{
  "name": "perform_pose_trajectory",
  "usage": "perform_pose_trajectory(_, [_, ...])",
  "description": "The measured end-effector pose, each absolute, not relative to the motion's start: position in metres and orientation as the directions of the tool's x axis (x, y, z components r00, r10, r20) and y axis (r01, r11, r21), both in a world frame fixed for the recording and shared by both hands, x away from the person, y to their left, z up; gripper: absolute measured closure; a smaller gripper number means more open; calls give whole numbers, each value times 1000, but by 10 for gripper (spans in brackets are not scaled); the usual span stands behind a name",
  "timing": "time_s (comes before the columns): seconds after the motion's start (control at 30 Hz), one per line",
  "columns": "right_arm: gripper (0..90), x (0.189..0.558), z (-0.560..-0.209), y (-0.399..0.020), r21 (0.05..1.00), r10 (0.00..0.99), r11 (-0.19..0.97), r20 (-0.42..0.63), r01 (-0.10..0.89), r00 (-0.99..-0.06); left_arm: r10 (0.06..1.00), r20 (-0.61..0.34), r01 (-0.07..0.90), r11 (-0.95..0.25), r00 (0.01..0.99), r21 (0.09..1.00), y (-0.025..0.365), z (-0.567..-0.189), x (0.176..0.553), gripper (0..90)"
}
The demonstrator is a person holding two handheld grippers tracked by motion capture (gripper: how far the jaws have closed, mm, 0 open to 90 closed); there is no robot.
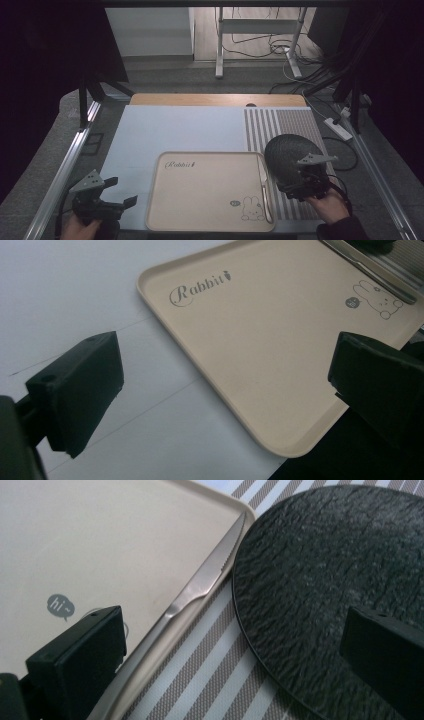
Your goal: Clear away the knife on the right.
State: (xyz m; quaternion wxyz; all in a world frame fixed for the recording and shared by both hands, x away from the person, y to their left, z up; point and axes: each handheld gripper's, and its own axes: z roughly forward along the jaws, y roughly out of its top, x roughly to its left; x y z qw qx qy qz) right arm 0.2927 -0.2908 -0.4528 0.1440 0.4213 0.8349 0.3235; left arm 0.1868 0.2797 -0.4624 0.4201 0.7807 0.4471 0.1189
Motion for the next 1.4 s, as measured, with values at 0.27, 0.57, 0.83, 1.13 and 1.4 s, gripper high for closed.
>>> perform_pose_trajectory(0.27, [0, 280, -452, -303, 669, 813, 411, 38, 619, -581, 798, -195, 601, -243, 570, 761, 280, -463, 187, 22])
perform_pose_trajectory(0.57, [0, 267, -444, -315, 725, 837, 353, 38, 592, -546, 799, -199, 605, -241, 568, 759, 280, -462, 188, 13])
perform_pose_trajectory(0.83, [0, 258, -440, -319, 745, 845, 333, 36, 578, -533, 817, -180, 598, -231, 548, 768, 280, -461, 189, 0])
perform_pose_trajectory(1.13, [0, 248, -436, -325, 762, 850, 313, 42, 567, -525, 817, -193, 607, -223, 543, 763, 281, -462, 190, 0])
perform_pose_trajectory(1.4, [0, 239, -434, -330, 758, 863, 323, 11, 567, -505, 817, -208, 610, -207, 538, 765, 283, -463, 189, 3])
